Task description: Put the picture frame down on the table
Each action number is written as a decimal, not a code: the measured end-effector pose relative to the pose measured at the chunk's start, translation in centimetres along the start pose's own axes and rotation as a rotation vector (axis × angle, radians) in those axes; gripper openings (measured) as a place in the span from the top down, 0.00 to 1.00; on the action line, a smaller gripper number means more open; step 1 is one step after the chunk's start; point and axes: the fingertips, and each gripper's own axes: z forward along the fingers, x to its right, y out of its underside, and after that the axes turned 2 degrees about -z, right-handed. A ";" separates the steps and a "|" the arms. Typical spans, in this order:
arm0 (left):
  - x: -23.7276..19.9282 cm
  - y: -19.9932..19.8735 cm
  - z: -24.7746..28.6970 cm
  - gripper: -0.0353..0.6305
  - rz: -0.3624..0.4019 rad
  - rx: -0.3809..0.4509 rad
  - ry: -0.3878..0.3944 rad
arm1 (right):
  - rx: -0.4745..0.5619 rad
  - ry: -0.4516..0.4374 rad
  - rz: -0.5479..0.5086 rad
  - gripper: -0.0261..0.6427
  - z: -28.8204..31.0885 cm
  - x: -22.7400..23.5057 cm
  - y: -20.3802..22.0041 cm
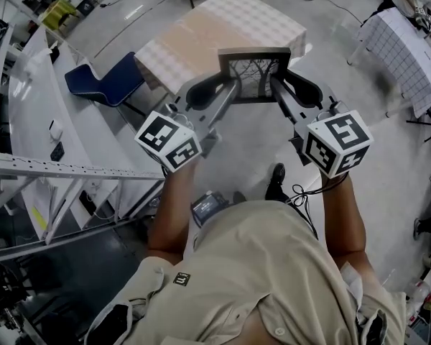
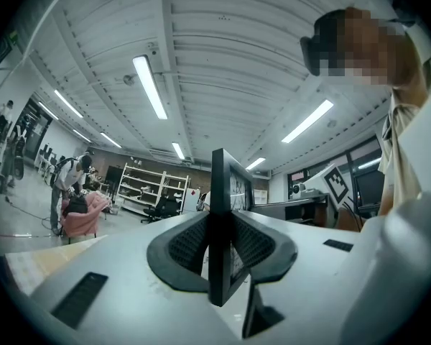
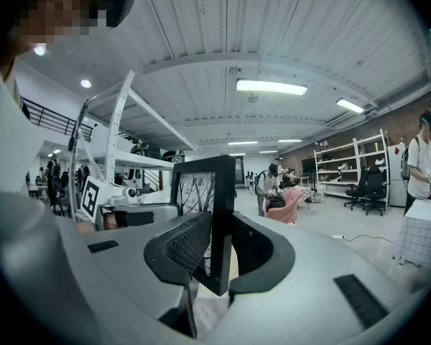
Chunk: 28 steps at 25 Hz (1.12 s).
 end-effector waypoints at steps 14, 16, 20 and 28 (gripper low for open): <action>-4.2 0.7 8.5 0.81 -0.017 -0.016 -0.056 | -0.013 -0.050 0.023 0.83 3.9 9.0 0.1; -4.9 0.9 10.1 0.81 -0.024 -0.021 -0.065 | -0.020 -0.060 0.024 0.83 4.7 10.7 0.2; -7.0 1.2 12.9 0.81 -0.016 -0.021 -0.099 | -0.025 -0.092 0.018 0.83 6.6 13.9 0.2; -12.4 1.4 21.4 0.81 0.017 -0.020 -0.166 | -0.010 -0.158 0.007 0.83 11.7 23.3 -0.2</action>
